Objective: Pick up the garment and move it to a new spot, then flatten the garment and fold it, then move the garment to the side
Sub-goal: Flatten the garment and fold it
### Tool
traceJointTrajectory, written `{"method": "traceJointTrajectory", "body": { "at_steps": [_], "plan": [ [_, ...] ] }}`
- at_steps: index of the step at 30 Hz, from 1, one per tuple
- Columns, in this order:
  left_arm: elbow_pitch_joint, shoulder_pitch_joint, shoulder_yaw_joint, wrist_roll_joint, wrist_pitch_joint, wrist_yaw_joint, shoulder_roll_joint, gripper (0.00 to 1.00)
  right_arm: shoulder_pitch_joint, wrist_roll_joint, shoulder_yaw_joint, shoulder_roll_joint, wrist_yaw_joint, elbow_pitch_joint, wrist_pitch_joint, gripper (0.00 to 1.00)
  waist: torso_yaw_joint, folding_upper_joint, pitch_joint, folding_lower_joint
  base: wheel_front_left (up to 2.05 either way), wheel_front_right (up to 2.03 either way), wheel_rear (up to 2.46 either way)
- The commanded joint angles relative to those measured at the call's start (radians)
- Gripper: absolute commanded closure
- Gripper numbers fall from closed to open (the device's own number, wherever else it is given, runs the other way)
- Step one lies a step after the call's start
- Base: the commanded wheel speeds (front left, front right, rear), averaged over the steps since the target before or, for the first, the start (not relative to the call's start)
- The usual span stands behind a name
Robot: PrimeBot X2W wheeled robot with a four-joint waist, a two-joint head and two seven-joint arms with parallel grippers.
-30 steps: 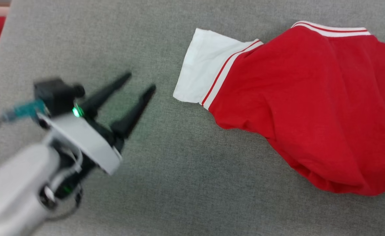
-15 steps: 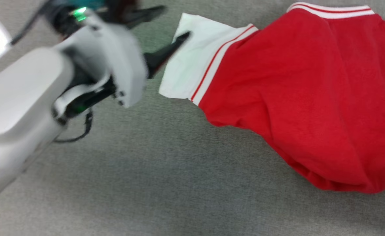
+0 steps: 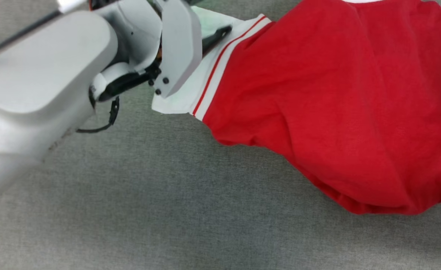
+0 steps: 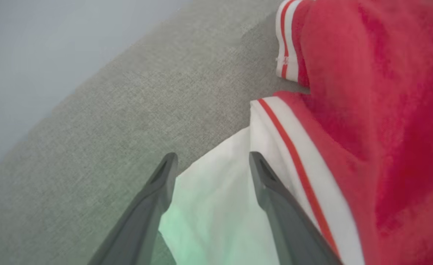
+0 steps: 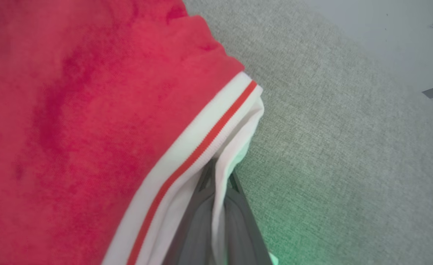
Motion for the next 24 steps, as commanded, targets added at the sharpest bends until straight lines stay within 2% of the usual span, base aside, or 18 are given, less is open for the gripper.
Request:
{"method": "traceJointTrajectory", "body": {
  "at_steps": [1,5,11,17,24],
  "plan": [
    [0.009,0.028,-0.001,0.02,0.039,-0.002,-0.003,0.0,0.04,0.006,0.063,0.037,0.009,0.021,0.012,1.0,-0.012,0.0,0.009,0.0,0.0,0.0,0.0],
    [0.011,0.043,-0.001,0.047,0.073,-0.002,0.006,0.0,0.034,0.006,0.073,0.041,0.009,0.02,0.012,1.0,-0.016,0.0,0.013,0.0,0.0,0.0,0.0],
    [0.06,0.049,-0.005,0.09,0.047,0.0,0.011,0.0,0.029,0.01,0.089,0.047,0.009,0.023,0.006,1.0,-0.02,0.0,0.022,0.0,0.0,0.0,0.0],
    [0.108,0.041,-0.007,0.101,0.025,0.0,-0.014,0.0,0.016,0.013,0.094,0.048,0.009,0.025,0.0,1.0,-0.023,0.0,0.039,0.0,0.0,0.0,0.0],
    [0.081,0.085,-0.019,0.011,0.154,-0.001,-0.006,0.0,0.012,0.016,0.096,0.048,0.009,0.033,-0.003,1.0,-0.025,0.0,0.045,0.0,0.0,0.0,0.0]
  ]
}}
